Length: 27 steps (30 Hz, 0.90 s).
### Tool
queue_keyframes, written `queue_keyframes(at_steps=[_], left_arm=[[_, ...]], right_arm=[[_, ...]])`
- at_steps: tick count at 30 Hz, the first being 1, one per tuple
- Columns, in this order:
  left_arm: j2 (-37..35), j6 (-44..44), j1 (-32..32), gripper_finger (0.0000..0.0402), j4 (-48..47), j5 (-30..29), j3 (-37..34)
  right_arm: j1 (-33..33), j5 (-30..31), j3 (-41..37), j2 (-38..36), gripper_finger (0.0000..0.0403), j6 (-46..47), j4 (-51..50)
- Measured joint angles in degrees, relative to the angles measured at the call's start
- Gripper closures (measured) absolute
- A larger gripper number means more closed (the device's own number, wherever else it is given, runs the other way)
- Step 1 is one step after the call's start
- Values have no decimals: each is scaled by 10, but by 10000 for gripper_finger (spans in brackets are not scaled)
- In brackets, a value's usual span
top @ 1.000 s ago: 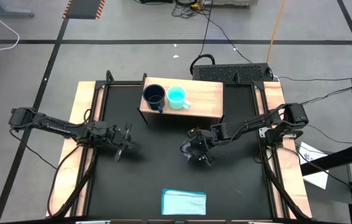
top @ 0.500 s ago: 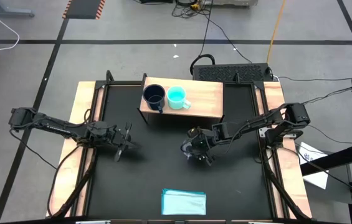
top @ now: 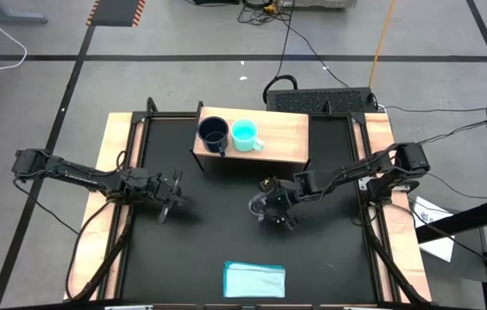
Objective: Stack small to large cups/mugs on shelf
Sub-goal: Put the transparent mug on the shelf
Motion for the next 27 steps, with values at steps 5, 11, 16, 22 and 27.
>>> queue_keyframes(at_steps=[5,11,16,22,27], left_arm=[[0,0,0,366,-1,0,0],[0,0,0,366,-4,0,0],[0,0,0,366,-3,3,0],[0,3,0,366,-2,3,0],[0,5,0,366,1,4,0]], right_arm=[[13,0,14,-17,401,9,-8],[27,1,17,-60,402,31,-7],[26,2,-2,-98,402,59,0],[16,2,-65,-157,402,95,82],[10,3,-116,-212,402,119,106]])
